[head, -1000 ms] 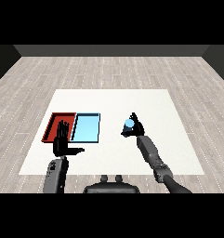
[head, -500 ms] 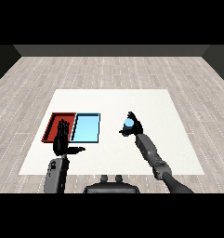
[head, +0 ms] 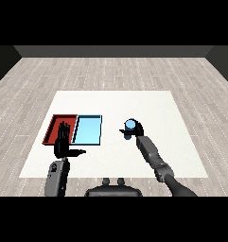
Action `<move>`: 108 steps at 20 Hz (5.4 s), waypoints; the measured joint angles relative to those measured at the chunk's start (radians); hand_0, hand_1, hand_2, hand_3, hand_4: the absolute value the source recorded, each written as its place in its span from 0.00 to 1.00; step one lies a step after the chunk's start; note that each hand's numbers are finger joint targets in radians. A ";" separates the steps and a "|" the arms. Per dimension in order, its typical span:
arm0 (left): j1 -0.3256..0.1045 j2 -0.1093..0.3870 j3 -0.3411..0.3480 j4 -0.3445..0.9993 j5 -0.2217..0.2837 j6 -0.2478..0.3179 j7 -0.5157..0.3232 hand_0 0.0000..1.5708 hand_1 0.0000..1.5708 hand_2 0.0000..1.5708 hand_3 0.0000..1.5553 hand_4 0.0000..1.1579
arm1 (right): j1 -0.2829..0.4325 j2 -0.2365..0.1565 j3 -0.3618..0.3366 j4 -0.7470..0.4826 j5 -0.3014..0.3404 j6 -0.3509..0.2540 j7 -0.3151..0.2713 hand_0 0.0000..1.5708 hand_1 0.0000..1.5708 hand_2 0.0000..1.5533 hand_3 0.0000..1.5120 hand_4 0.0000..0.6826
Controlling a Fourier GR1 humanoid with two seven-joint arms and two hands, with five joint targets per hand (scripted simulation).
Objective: Pick the blue can and put it in the blue box
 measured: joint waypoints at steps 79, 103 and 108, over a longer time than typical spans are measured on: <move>-0.460 -0.038 -0.583 0.546 0.150 0.415 0.049 0.17 0.17 0.33 0.00 0.49 | 0.208 0.015 0.623 -0.866 -0.086 -0.278 0.224 0.81 0.81 0.91 0.92 0.90; -0.456 -0.007 -0.627 0.553 0.094 0.628 0.038 0.75 0.75 0.75 0.66 0.54 | 0.165 -0.012 0.752 -0.847 -0.182 -0.355 0.185 0.91 0.91 0.94 0.92 0.85; -0.466 -0.015 -0.611 0.590 0.159 0.578 0.044 1.00 1.00 0.98 0.95 0.57 | 0.185 -0.010 0.741 -0.866 -0.213 -0.346 0.185 0.79 0.79 0.83 0.81 0.40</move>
